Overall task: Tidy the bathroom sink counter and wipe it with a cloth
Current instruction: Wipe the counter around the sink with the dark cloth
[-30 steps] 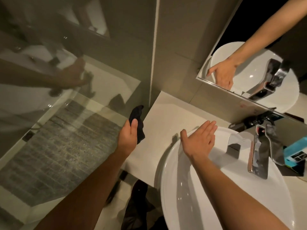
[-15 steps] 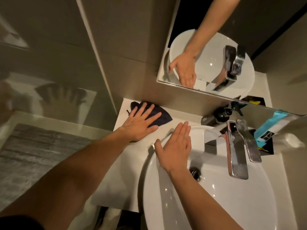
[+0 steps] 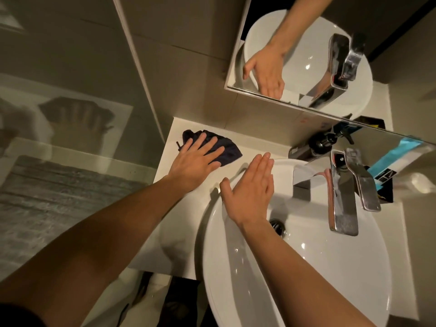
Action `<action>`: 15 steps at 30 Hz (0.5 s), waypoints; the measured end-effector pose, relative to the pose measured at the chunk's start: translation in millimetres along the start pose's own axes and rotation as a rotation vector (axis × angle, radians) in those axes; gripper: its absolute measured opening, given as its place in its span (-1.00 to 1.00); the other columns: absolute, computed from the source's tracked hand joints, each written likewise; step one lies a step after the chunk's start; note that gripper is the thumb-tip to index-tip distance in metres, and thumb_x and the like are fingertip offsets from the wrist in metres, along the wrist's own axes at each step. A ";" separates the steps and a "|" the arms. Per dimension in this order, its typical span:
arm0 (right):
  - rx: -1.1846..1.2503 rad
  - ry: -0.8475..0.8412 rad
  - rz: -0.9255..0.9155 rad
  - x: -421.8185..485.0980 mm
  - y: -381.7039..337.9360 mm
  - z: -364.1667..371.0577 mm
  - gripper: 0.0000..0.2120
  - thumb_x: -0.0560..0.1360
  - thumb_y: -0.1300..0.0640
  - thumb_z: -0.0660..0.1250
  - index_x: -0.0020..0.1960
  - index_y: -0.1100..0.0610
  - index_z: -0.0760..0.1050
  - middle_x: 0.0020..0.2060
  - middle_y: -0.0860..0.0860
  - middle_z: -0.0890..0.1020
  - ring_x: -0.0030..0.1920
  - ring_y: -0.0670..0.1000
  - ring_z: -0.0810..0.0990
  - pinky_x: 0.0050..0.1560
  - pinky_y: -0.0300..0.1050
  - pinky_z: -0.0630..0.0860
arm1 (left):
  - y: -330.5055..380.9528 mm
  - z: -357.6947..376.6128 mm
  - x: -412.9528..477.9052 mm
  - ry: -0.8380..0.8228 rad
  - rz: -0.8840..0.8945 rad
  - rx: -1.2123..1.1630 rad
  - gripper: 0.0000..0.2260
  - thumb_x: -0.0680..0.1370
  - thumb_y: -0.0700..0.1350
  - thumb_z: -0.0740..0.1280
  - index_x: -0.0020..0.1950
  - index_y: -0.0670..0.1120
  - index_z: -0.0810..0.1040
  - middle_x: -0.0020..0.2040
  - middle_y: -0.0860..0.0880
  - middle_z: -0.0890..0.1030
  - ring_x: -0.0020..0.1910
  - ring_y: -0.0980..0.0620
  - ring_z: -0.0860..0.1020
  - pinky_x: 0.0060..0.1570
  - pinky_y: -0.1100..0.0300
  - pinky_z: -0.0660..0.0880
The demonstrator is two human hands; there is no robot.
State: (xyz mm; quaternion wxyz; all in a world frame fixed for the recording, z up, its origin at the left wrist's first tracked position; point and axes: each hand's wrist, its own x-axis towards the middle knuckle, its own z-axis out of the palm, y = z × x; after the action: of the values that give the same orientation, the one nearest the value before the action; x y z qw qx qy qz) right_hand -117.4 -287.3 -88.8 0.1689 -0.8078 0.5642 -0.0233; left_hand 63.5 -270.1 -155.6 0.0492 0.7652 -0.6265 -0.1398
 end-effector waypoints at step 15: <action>0.000 0.005 -0.002 0.0 1.0 0.2 -0.04 0.50 -0.26 0.09 0.64 0.28 -0.20 0.65 0.20 -0.18 0.65 0.14 -0.22 0.62 0.10 -0.14 | 23.5 36.9 -155.3 0.167 -0.057 -0.092 -0.59 0.69 0.11 0.08 0.47 0.05 0.50 0.54 -0.03 0.42 0.59 -0.16 0.26 0.51 -0.21 0.24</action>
State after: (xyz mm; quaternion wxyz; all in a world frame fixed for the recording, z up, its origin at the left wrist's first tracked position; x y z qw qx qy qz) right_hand -118.2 -287.5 -89.3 0.1677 -0.8082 0.5639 -0.0254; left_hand 3.8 -120.4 -161.3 0.1322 0.7888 -0.5909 -0.1055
